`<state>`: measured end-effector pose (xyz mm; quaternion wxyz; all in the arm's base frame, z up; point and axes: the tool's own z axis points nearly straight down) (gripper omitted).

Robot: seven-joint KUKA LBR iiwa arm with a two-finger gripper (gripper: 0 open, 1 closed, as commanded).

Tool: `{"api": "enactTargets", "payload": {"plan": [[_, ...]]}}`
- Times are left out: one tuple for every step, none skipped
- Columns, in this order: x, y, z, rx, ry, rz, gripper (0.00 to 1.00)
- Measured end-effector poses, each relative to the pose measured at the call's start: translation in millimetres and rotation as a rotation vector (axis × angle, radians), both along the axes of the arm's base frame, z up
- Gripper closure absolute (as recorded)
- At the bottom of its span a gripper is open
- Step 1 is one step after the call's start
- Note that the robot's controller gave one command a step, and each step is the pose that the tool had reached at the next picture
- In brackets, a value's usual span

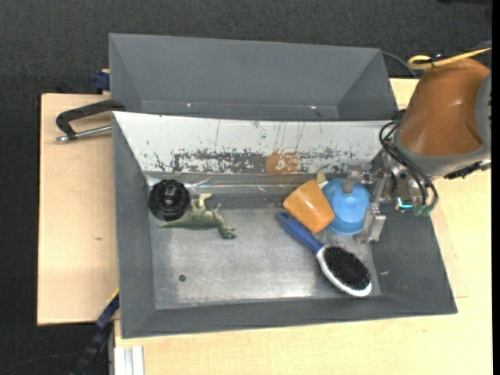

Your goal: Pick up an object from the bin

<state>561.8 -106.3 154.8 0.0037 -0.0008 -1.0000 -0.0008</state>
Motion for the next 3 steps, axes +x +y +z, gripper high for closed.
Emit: {"api": "enactTargets", "payload": {"plan": [[30.3,96.3,-80.3,0.000,-0.001,0.004,0.00],[33.5,90.3,-71.6,-0.004,-0.008,-0.002,1.00],[25.8,69.0,89.4,-0.003,-0.024,0.032,1.00]]}}
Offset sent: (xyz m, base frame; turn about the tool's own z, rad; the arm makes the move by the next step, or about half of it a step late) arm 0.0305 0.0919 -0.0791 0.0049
